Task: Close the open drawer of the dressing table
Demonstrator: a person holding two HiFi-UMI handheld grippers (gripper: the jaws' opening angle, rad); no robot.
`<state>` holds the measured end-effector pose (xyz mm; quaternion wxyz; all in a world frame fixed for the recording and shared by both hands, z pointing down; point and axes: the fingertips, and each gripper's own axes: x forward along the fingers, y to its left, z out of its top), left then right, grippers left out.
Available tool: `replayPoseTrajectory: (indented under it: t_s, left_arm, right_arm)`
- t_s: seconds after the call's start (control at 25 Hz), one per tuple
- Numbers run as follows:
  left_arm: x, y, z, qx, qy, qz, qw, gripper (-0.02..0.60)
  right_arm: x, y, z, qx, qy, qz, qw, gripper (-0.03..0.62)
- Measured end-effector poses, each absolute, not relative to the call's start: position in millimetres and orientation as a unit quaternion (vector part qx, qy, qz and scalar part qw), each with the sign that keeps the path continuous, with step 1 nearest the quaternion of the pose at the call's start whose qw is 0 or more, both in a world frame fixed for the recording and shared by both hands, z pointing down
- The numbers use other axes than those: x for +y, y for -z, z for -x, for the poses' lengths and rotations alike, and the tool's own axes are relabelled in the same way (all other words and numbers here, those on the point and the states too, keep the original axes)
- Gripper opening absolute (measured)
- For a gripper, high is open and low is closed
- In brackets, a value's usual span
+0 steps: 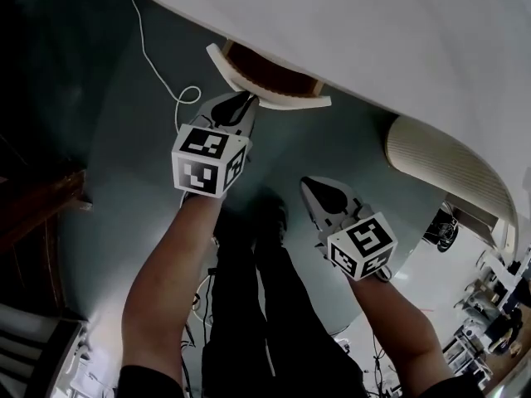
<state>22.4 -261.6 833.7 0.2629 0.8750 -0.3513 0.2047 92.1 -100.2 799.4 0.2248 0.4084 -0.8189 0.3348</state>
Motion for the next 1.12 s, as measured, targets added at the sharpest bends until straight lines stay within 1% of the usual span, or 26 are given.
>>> replayPoseTrajectory:
  t_s: [0.32, 0.72, 0.96, 1.12]
  left_arm:
    - [-289, -832, -39, -0.339, -0.198, -0.893, 0.219, 0.052]
    - [-311, -836, -54, -0.332, -0.187, -0.899, 0.215, 0.052]
    - [-313, -834, -54, -0.316, -0.209, -0.902, 0.210, 0.043]
    - [-302, -809, -57, -0.308, -0.204, -0.906, 0.207, 0.044]
  right_arm:
    - [-104, -799, -94, -0.818, -0.333, -0.411, 0.225, 0.006]
    - [-109, -801, -106, -0.812, -0.331, -0.417, 0.240, 0.006]
    - [-106, -798, -90, -0.809, -0.338, -0.419, 0.236, 0.006]
    - [-104, -775, -83, -0.812, -0.341, -0.416, 0.228, 0.006]
